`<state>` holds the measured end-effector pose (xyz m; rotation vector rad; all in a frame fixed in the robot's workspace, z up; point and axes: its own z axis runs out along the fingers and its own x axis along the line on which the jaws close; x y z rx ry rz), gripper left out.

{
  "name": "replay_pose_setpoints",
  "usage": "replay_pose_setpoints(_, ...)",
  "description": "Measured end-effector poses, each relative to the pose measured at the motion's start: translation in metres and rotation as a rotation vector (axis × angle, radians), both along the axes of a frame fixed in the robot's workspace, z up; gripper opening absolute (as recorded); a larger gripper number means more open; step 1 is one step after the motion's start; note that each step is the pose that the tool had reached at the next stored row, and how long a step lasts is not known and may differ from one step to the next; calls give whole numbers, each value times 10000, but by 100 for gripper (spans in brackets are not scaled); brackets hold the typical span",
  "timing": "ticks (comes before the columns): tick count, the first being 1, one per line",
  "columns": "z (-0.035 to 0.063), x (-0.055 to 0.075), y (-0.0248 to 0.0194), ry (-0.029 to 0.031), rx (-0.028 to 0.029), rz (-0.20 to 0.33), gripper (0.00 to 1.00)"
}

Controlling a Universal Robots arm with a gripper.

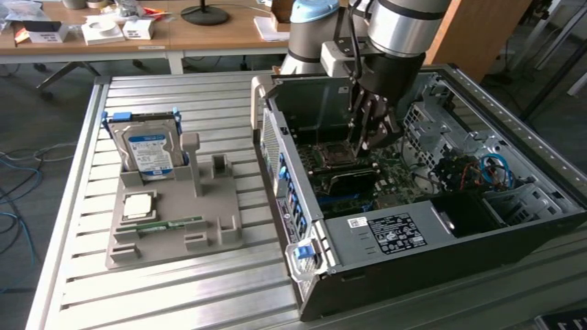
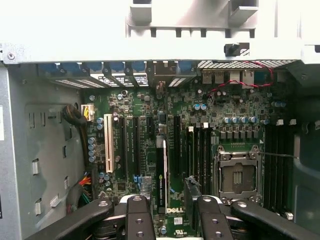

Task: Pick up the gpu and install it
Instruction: 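Insert the gpu into the slot, then press down on the gpu until it lock into place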

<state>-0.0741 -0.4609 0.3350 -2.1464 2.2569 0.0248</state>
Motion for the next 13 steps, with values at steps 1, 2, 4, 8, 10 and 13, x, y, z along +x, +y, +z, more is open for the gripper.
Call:
replay_pose_setpoints(1,1,0,0,0,0,0,40)
replay_pose_setpoints(2,9,0,0,3,-4,0,40)
replay_pose_setpoints(4,26,0,0,1,-2,0,40)
replay_pose_setpoints(8,33,0,0,-1,2,0,40)
replay_pose_setpoints(10,35,0,0,1,-1,0,40)
replay_pose_setpoints(13,35,0,0,1,-1,0,40)
